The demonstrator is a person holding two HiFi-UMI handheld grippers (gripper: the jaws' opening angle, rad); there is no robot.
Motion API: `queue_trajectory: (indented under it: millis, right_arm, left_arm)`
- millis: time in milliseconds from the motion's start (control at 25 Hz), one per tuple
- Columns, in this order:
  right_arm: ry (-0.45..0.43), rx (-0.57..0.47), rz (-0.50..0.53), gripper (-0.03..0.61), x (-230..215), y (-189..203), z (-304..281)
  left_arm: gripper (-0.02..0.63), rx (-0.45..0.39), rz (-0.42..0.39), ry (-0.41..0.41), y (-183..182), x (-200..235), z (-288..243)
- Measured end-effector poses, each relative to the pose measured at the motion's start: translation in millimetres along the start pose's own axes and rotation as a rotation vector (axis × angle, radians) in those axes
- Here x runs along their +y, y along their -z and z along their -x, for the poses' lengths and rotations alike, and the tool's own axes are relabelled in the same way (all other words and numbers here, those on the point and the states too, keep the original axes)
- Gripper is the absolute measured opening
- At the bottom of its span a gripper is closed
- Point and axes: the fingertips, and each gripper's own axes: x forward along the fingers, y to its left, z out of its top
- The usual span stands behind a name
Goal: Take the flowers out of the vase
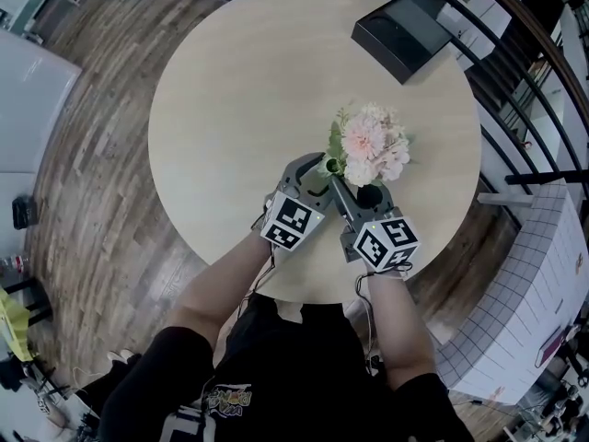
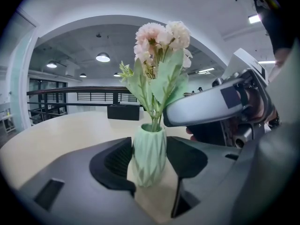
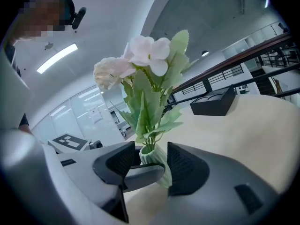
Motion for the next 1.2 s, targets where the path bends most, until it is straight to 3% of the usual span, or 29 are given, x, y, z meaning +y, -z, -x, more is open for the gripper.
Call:
queue_trajectory:
  millis: [640, 1200]
  right_arm:
    - [-0.094, -0.01, 0.072, 0.204, -0.3, -3.4, -27.1]
    - [-0.081, -0.051, 0.108, 0.115, -1.1, -10.6, -29.0]
  left_arm:
    - [0.235, -0.007, 0.001, 0.004, -3.0, -1.8, 0.8]
    - [0.235, -0.008, 0.002, 0.009, -2.8, -1.6, 0.8]
